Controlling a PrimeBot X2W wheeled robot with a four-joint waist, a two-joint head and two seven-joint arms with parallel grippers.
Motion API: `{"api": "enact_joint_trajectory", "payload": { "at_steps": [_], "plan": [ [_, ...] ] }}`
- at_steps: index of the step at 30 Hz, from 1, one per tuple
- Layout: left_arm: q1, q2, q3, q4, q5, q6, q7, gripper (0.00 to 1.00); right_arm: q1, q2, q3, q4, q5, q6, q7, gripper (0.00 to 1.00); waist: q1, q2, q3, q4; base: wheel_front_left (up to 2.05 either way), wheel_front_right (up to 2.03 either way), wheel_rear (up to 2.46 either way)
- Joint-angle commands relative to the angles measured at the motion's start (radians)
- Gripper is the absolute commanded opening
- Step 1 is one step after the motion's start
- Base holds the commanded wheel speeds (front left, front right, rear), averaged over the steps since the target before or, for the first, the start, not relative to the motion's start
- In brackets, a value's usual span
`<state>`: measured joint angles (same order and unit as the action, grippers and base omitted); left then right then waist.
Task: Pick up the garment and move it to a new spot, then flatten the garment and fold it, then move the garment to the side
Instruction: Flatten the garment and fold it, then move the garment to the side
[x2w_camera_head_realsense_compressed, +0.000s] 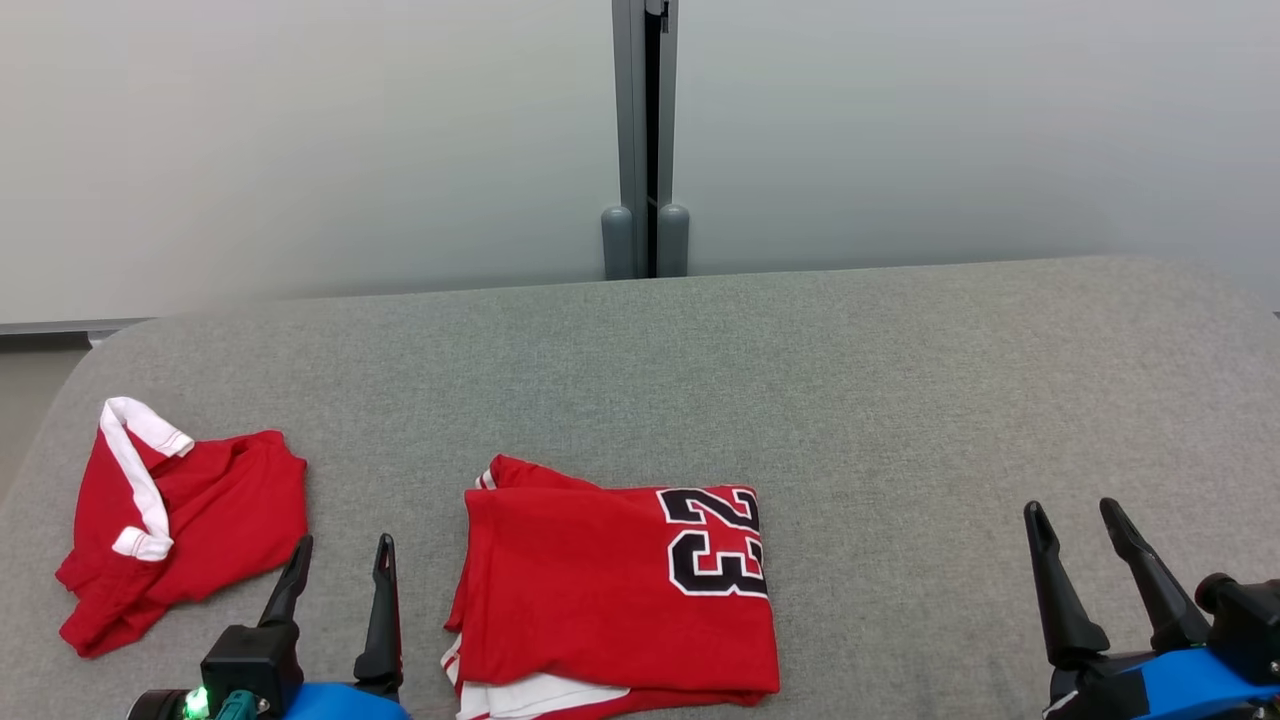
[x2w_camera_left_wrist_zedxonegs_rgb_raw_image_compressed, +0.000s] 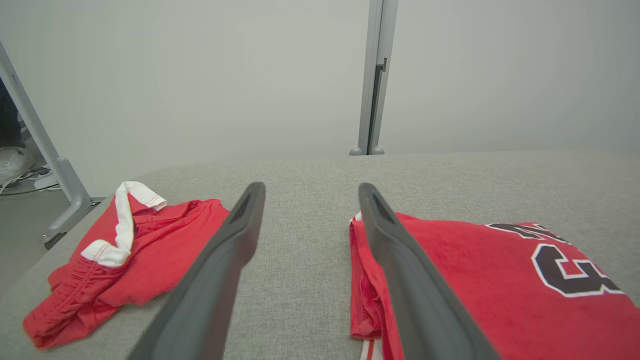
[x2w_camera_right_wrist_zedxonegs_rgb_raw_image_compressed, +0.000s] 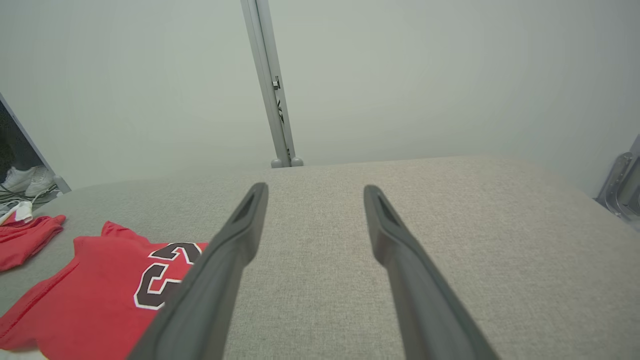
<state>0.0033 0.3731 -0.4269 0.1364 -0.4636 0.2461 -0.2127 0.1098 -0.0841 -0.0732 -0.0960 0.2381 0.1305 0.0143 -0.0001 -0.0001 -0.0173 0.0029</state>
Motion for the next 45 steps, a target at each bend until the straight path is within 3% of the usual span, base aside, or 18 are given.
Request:
{"api": "enact_joint_trajectory", "payload": {
  "at_steps": [1,22,27,36,45],
  "plan": [
    [0.012,0.006,0.003,-0.003,-0.003,-0.001,-0.001,1.0,0.02,0.006,-0.003,-0.013,-0.008,0.0,0.006,1.0,0.0001,0.0001,-0.004,0.002,0.0,0.0,0.0],
    [0.004,0.009,0.023,-0.009,-0.022,0.008,-0.025,1.0,0.043,0.019,-0.013,-0.05,-0.02,0.0,0.032,1.0,0.0001,0.0001,-0.007,0.019,0.0,0.0,0.0],
    [-0.035,0.003,0.018,-0.009,-0.011,-0.014,-0.035,1.0,0.05,0.01,-0.032,-0.033,-0.017,0.0,0.036,1.0,0.0001,0.0001,0.015,0.064,0.0,0.0,0.0],
    [-0.175,-0.053,0.042,-0.027,0.049,-0.054,-0.053,1.0,-0.047,-0.008,0.051,0.135,0.018,0.0,0.031,1.0,0.0001,0.0001,0.161,0.219,0.0,0.0,0.0],
    [-0.22,-0.131,0.111,-0.045,0.13,-0.107,-0.053,1.0,-0.159,-0.014,0.167,0.395,0.055,0.0,0.057,1.0,0.0001,0.0001,0.212,0.312,0.0,0.0,0.0]
  ]
}}
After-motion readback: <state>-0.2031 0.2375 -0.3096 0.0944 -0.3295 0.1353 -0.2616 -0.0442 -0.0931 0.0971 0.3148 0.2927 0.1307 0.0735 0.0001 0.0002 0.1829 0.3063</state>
